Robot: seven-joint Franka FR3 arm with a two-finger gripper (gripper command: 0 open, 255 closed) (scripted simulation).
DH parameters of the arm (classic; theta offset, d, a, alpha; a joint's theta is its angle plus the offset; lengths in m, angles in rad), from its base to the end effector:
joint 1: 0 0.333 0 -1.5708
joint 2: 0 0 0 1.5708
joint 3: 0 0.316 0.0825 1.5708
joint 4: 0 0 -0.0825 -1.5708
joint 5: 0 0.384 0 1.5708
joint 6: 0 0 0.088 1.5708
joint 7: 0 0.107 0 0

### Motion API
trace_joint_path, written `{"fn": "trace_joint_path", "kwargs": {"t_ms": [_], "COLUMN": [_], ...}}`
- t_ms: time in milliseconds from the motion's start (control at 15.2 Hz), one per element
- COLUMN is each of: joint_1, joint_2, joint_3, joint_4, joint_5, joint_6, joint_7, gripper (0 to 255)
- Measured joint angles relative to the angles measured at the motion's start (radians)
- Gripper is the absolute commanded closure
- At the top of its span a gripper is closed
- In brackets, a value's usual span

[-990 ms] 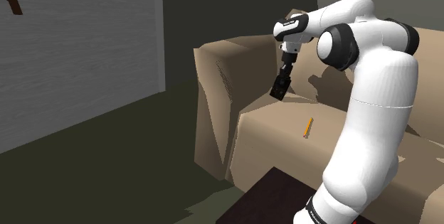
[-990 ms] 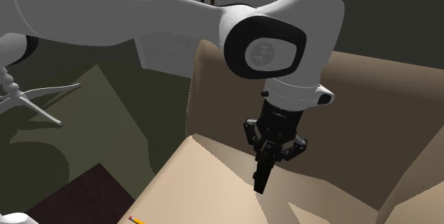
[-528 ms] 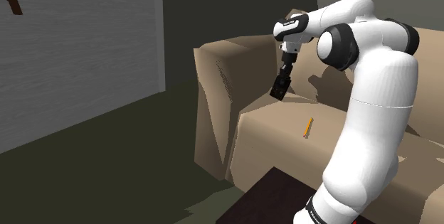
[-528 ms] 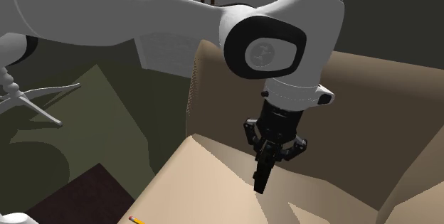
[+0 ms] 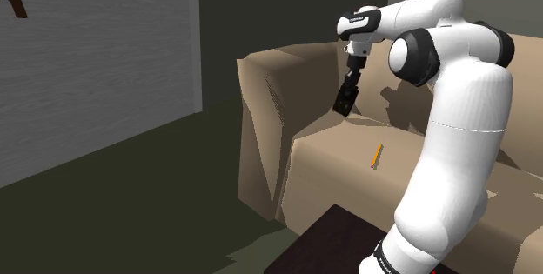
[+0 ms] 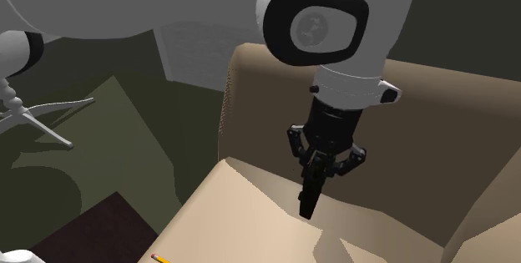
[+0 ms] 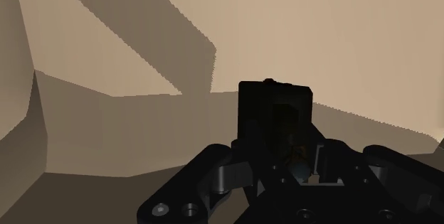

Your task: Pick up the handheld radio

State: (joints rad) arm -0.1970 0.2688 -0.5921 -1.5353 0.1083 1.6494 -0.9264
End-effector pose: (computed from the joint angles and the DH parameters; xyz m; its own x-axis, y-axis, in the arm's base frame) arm 0.4700 -0.4050 0.5124 0.9861 0.1334 -0.0990 0.1278 -0.9899 -0.0612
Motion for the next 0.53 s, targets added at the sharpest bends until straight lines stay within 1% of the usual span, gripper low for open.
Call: {"fn": "trace_joint_path", "kwargs": {"t_ms": [528], "joint_1": [-0.013], "joint_2": [0.011], "joint_3": [-0.003], "joint_4": [0.118], "joint_5": [0.005], "joint_6": [-0.108], "joint_7": [-0.003], "gripper": [255]}}
